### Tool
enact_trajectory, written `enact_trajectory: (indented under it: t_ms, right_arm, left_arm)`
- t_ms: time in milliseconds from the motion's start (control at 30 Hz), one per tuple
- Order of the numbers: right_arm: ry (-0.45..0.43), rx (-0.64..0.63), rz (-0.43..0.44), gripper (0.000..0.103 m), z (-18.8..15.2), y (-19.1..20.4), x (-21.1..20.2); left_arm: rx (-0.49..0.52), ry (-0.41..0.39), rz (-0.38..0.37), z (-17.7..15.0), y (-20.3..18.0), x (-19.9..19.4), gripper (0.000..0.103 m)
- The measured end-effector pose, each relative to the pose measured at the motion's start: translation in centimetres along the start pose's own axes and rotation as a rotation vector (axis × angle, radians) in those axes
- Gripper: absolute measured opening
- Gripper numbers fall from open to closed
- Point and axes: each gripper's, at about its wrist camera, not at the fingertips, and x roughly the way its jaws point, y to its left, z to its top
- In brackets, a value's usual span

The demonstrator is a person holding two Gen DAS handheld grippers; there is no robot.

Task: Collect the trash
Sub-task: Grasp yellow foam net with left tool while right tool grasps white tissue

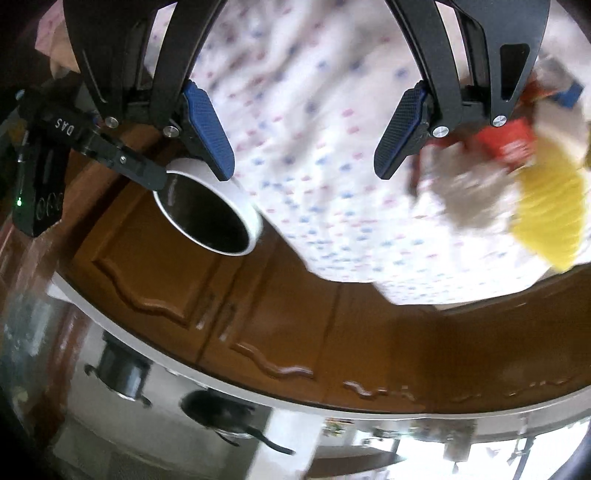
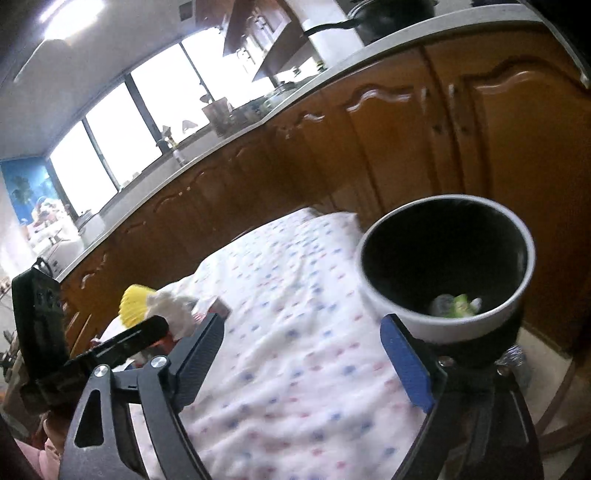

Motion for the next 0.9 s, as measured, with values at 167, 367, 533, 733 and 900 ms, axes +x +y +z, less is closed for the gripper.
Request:
enact_trajectory:
  t_ms: [167, 367, 533, 733, 900]
  right_arm:
    - [0.029, -0.006, 0.029, 0.089, -1.4, 2.4, 1.2]
    - [0.063, -0.02, 0.072, 0.089, -2.4, 4.9, 2.5]
    - [0.078, -0.051, 0.099, 0.089, -2.7, 6.9, 3.3]
    - [0.107, -0.06, 0.136, 0.089, -2.5, 8.4, 4.7]
    - [0.12, -0.076, 0.166, 0.089, -2.1, 9.9, 5.8]
  left_arm:
    - [-0.062, -0.04, 0.059, -1.0, 3.5, -3.4, 0.08]
    - [-0.107, -0.071, 0.11, -1.9, 6.4, -5.8, 0.08]
    - [-0.132, -0.088, 0.141, -2.2, 8.4, -7.3, 0.08]
    - [-0.153, -0.112, 0.171, -1.5, 9.9, -8.3, 0.08]
    - [-0.181, -0.118, 0.209, -0.7, 11.9, -8.7, 0.08]
